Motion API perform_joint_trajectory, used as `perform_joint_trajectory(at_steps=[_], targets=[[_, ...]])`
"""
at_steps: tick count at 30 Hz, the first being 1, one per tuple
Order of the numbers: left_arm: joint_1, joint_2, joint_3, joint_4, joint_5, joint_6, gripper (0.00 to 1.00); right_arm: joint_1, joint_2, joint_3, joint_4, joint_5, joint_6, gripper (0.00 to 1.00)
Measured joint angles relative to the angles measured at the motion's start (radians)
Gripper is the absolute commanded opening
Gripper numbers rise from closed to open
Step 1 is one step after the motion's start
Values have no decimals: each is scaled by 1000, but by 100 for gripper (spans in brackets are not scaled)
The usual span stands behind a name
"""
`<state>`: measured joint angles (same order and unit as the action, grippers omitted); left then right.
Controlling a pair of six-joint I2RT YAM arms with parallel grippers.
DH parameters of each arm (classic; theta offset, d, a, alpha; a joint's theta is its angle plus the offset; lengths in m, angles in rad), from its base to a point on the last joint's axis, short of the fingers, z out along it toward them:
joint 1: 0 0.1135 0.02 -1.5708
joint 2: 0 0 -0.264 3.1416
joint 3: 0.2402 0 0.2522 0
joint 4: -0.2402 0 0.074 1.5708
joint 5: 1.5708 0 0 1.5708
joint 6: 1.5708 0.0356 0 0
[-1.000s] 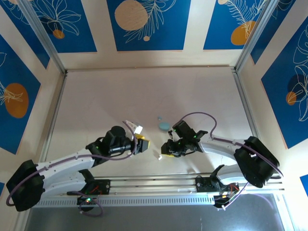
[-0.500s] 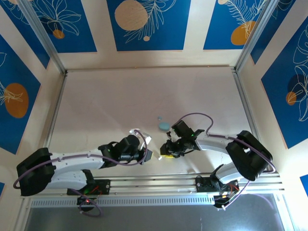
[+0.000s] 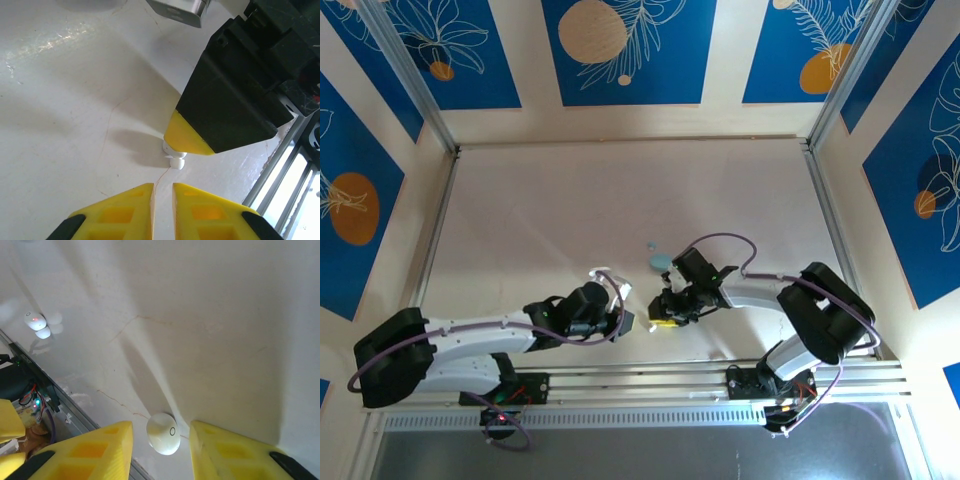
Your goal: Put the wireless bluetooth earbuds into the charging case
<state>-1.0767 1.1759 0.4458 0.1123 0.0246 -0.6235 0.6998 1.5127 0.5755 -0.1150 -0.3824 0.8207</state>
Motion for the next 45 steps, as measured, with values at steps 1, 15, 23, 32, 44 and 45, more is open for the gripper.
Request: perform_joint_trajectory(at_steps=[1, 15, 23, 32, 44, 45], targets=[[0, -3, 0, 0, 0, 0, 16, 0, 3, 1, 2, -1, 0, 36], [0, -29, -3, -2, -5, 0, 17, 33, 29, 25, 3, -6, 0, 35], [0, -50, -4, -2, -8, 1, 17, 50, 27, 25, 3, 6, 2, 35], [0, -50, -10, -2, -10, 0, 16, 60, 26, 24, 5, 20, 24, 32], [0, -56, -16, -1, -12, 1, 16, 67, 23, 11, 26, 29, 49, 26], [0, -56, -16, -1, -12, 1, 16, 67, 23, 11, 26, 29, 50, 26]])
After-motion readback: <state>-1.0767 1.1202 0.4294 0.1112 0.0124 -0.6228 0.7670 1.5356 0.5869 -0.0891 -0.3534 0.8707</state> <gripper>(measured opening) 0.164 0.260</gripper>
